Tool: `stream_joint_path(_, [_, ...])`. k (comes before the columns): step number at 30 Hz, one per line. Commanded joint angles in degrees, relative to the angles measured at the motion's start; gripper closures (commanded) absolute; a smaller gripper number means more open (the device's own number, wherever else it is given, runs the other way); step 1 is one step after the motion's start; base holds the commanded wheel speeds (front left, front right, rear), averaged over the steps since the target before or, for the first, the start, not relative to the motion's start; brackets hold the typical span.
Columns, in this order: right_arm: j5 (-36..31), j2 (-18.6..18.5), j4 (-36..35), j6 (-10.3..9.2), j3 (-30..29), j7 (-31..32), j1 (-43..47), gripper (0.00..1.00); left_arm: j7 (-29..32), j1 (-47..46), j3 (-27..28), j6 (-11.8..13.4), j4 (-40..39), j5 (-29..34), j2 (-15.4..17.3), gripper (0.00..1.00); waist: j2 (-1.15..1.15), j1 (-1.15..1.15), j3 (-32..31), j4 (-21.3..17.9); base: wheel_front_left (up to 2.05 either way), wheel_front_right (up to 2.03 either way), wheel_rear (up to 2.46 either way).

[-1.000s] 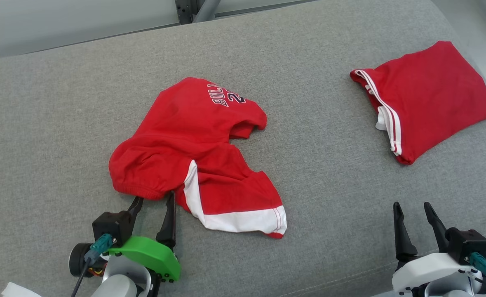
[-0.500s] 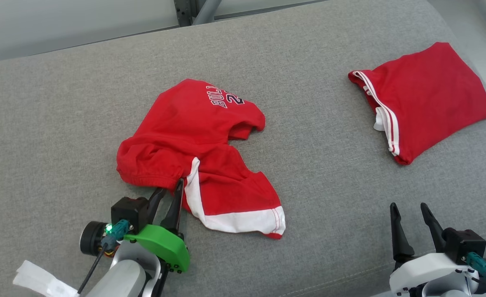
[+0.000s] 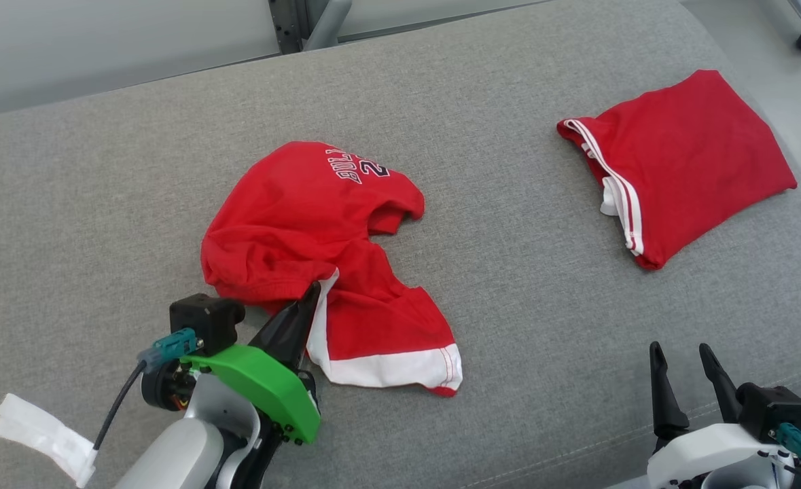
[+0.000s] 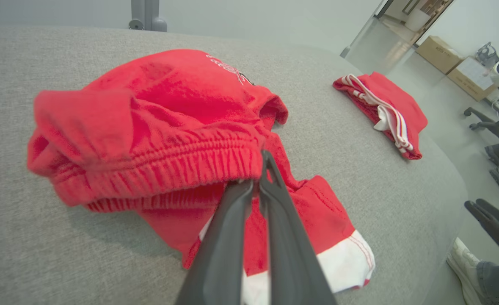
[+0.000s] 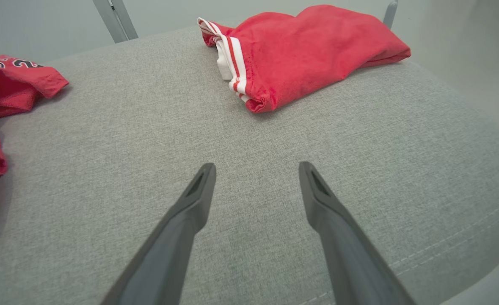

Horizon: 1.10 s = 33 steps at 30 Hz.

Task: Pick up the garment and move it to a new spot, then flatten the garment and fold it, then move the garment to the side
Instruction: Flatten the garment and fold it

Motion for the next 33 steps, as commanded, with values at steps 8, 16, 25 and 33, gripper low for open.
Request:
stream_joint_path(8, [1.23, -0.07, 0.19, -0.11, 0.4, -0.18, 0.63, 0.0, 11.67, 8.83, 0.67, 6.36, -23.53, -4.65, 8.3, 1.0, 0.03, 0.0, -0.09, 3.43, 0.0, 0.0, 0.0])
stream_joint_path(16, [0.53, -0.08, 0.04, -0.11, 0.66, -0.18, -0.44, 0.0, 21.19, 14.68, -0.11, 8.09, -35.21, -10.81, 14.86, 1.0, 0.03, 0.0, 1.0, 5.95, 0.0, 0.0, 0.0])
stream_joint_path(25, [0.02, -0.12, 0.29, -0.11, 1.62, -0.18, -1.23, 0.0, 22.22, 13.86, 2.94, 9.28, -19.12, -12.83, 16.58, 1.0, 0.03, 0.0, 3.27, 6.6, 0.0, 0.0, 0.0])
stream_joint_path(33, [-0.76, -0.11, 1.87, -0.11, 1.35, -0.18, -0.29, 0.0, 18.44, 9.46, 2.1, 5.71, -0.99, -13.49, 9.74, 1.0, 0.03, 0.0, 3.24, 6.37, 0.0, 0.0, 0.0])
